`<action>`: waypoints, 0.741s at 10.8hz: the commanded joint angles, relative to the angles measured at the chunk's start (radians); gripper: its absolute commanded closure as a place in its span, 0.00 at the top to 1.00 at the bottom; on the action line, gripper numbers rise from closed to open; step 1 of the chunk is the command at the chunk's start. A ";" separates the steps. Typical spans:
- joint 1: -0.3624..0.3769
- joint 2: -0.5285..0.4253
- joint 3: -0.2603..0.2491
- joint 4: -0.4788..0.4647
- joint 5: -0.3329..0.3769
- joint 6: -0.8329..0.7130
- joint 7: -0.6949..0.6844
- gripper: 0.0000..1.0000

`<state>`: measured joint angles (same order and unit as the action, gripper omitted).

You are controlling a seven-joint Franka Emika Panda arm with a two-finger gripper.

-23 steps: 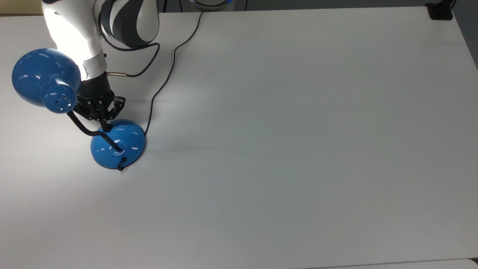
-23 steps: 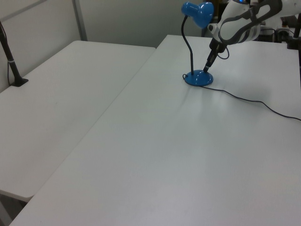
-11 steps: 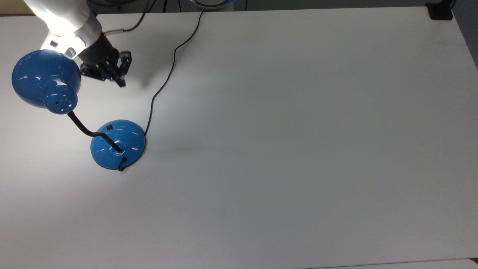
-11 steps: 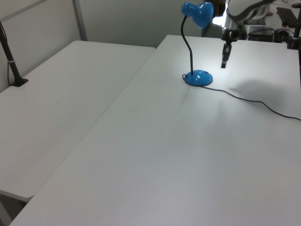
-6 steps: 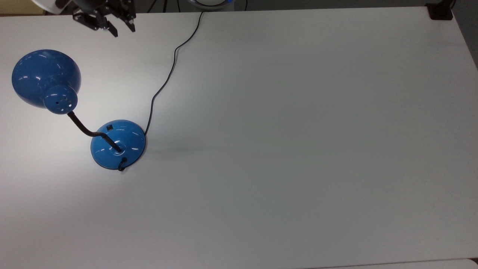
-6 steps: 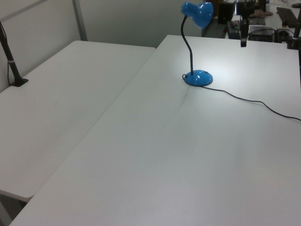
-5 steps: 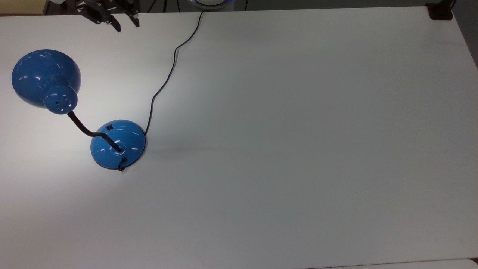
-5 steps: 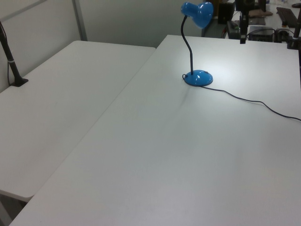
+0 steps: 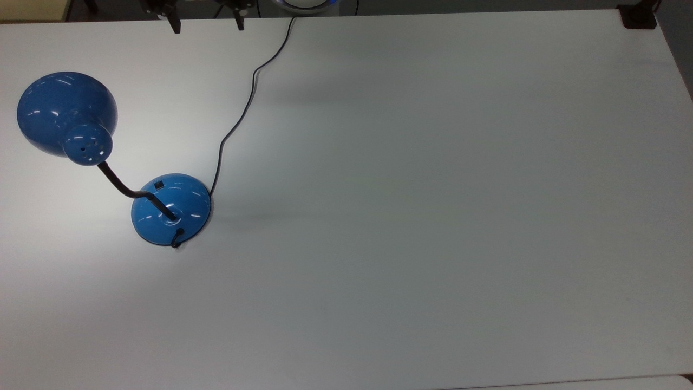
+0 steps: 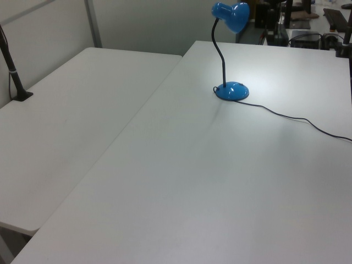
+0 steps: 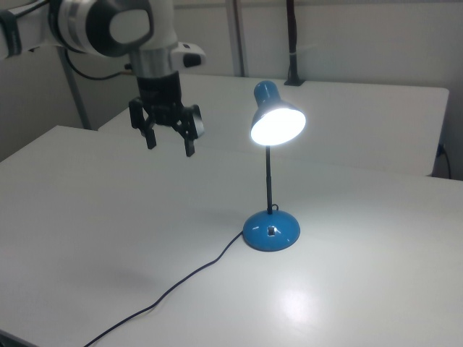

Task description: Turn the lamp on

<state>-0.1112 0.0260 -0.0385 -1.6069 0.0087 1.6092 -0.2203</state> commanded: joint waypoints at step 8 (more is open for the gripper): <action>0.048 0.005 -0.006 -0.001 -0.036 0.112 0.144 1.00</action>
